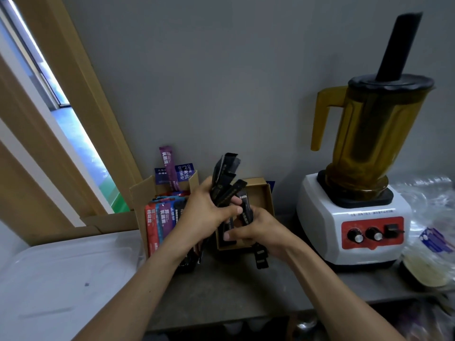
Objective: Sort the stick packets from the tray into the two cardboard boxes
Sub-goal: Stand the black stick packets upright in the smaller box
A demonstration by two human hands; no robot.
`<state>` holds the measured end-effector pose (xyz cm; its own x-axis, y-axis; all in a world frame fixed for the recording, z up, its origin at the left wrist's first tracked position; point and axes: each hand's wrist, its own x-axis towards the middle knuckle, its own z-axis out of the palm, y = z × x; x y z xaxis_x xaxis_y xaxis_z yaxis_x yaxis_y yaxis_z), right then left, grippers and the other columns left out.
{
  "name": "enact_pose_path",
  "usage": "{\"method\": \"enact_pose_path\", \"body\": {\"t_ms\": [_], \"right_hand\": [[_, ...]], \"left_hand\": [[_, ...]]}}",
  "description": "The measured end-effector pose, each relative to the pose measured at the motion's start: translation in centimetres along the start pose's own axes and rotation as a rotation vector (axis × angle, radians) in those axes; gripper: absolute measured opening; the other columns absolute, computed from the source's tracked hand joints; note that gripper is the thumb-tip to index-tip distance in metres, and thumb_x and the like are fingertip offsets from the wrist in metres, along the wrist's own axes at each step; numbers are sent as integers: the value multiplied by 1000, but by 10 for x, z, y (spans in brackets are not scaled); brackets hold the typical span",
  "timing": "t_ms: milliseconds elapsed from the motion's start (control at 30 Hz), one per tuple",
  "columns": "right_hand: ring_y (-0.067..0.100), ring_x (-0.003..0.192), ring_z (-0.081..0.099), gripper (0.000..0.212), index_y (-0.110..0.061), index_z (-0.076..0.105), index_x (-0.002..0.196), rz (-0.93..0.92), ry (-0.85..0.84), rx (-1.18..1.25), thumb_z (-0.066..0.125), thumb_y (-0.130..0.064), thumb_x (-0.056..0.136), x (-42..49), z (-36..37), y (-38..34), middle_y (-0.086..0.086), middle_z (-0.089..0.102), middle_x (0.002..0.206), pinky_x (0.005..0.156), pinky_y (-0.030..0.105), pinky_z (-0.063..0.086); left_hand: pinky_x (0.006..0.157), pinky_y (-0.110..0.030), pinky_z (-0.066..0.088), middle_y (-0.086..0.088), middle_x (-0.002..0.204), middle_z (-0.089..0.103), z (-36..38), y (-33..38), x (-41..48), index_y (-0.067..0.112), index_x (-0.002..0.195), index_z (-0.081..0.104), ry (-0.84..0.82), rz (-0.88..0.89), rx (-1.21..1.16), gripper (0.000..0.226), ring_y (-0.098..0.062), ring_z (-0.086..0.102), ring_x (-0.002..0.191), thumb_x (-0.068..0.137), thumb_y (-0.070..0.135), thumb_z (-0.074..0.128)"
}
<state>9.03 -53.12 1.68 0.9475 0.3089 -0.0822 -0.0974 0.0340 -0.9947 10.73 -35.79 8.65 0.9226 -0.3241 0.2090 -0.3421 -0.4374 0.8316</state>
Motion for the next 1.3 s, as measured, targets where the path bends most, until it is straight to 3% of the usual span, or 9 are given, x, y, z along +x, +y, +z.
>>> {"method": "enact_pose_path", "body": {"t_ms": [267,400,467,633,700,833,1033,1200,1300], "right_hand": [[-3,62,64,74,-13,50,145,-17,-27,34,83,2,81,-9,-1,-2,-16,67,69,55,17,49],[11,66,57,47,-14,59,124,-73,54,-20,84,-28,86,-15,-1,5,1,63,82,56,25,45],[8,64,57,39,-17,62,116,-54,94,-84,69,-47,92,-21,-4,10,-7,65,76,57,25,42],[11,54,45,60,-12,66,103,60,279,271,51,-69,94,-19,-12,24,1,54,67,51,24,33],[11,57,45,52,-11,72,107,57,253,403,62,-60,94,-18,-16,28,4,55,72,49,23,32],[7,64,51,30,-8,73,115,-13,181,259,77,-23,90,-19,-13,29,0,58,76,53,20,38],[7,60,48,20,-15,58,102,-136,333,589,74,-21,92,-9,-8,20,-2,52,72,46,17,34],[6,56,53,18,-24,62,79,-181,517,171,73,-20,92,-7,-6,14,-8,59,63,52,22,42],[4,58,56,21,-26,65,73,-190,526,38,74,-21,92,-6,-6,13,-7,61,63,58,25,43]], "left_hand": [[86,-28,56,9,99,75,8,-2,8,35,118,55,-7,-8,95,46,-1,69,98,84,22,83],[83,-31,57,8,103,71,-1,2,15,29,118,53,67,-64,127,40,-11,69,95,88,23,79],[75,-26,53,6,104,69,-7,3,18,28,119,53,73,-92,160,40,-14,69,94,89,24,78],[81,-32,55,7,103,70,-13,1,16,26,122,53,134,-133,105,41,-20,70,95,90,21,77],[87,-39,58,7,104,70,-12,0,14,27,121,52,165,-129,98,40,-21,71,95,90,21,77],[80,-31,54,6,99,69,-11,-2,6,26,119,52,224,-112,109,37,-19,70,93,91,22,75],[53,-20,52,3,92,71,-12,-6,0,24,110,56,-66,-229,302,44,-7,71,66,80,18,86],[75,-33,60,10,99,70,-7,-4,0,33,112,50,175,-96,243,44,-13,73,78,83,30,84],[70,-28,60,8,100,70,-2,4,1,28,116,54,152,-54,113,43,-8,73,69,84,28,83]]}}
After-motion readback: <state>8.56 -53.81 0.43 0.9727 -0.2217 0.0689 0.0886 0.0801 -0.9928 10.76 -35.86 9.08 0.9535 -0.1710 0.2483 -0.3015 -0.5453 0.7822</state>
